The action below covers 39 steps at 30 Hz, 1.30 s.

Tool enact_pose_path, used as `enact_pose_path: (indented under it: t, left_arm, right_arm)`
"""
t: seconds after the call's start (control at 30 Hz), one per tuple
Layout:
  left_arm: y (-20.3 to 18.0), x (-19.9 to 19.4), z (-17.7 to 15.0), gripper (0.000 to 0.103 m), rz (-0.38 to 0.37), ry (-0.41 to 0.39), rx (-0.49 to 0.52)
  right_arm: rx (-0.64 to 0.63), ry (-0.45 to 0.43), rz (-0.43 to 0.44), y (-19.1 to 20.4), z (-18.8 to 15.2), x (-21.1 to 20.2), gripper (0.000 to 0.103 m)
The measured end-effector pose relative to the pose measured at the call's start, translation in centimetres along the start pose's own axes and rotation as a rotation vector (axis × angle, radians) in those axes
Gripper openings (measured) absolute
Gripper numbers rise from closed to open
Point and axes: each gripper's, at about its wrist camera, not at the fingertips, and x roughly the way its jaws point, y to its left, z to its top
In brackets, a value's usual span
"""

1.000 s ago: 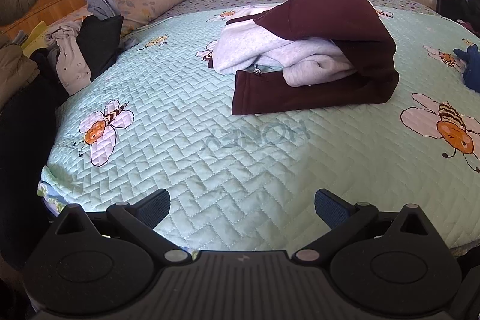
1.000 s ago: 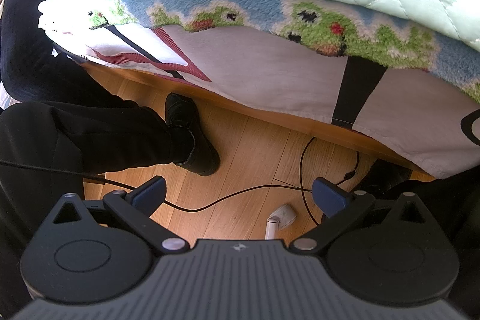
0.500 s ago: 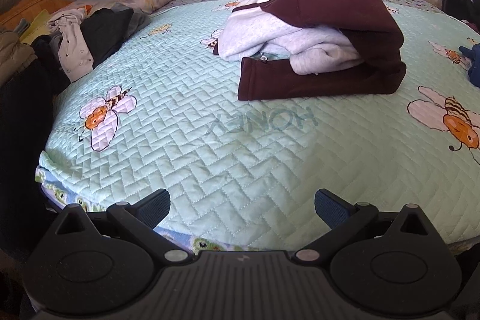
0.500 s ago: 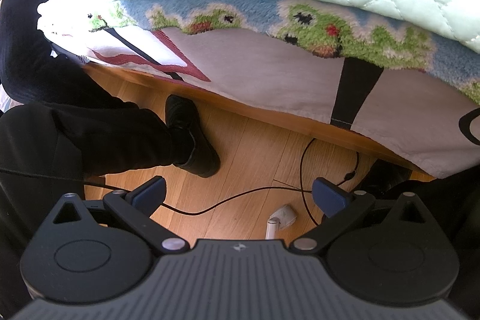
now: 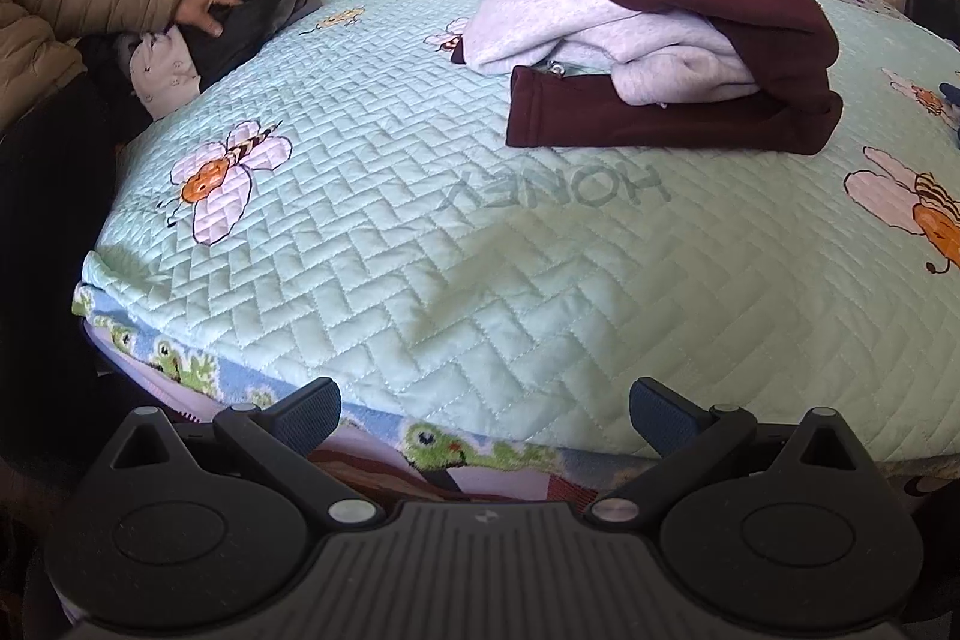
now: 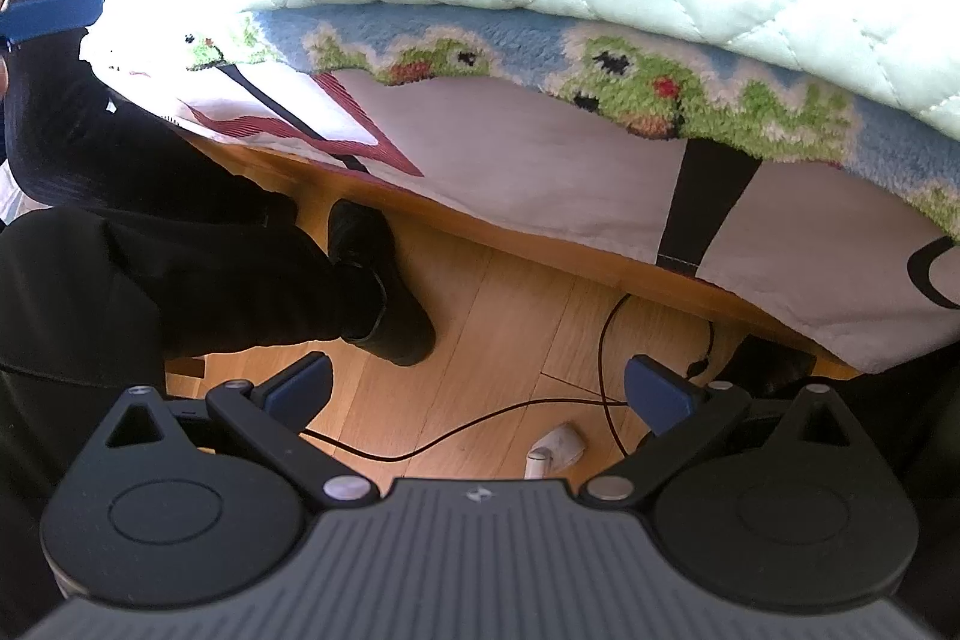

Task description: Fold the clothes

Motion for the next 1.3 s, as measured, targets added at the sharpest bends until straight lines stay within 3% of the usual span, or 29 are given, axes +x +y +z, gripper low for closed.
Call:
enact_pose_path:
  t: [0.57,0.73,1.0,1.07,1.2,1.27,1.3]
  left_arm:
    - [1.7,1.1,-1.8,0.102,0.001,0.054,-0.048]
    - [2.8,1.0,-1.9,0.102,0.004,0.052,-0.074]
    - [5.6,0.1,-1.8,0.102,-0.002,0.029,-0.157]
    - [6.3,0.1,-1.8,0.102,-0.011,0.029,-0.191]
    - [6.6,0.6,-2.0,0.102,-0.032,0.041,-0.227]
    - [6.3,0.8,-2.0,0.102,-0.044,0.048,-0.222]
    - [6.0,0.9,-2.0,0.102,-0.044,0.046,-0.213]
  right_arm:
    - [-0.002,-0.009,0.020,0.1,0.0,-0.3,0.103]
    - [-0.019,-0.071,0.065,0.4,0.0,-1.8,0.103]
    - [-0.054,-0.368,0.174,-0.4,-0.2,-8.8,0.103]
    - [-0.062,-0.545,0.157,-0.9,-0.8,-12.1,0.103]
    - [-0.166,-0.936,0.037,-0.6,-2.0,-18.4,0.103]
    - [-0.235,-1.045,-0.056,-0.1,-1.4,-19.7,0.103]
    - [-0.260,-1.056,-0.091,-0.1,-0.8,-20.0,0.103]
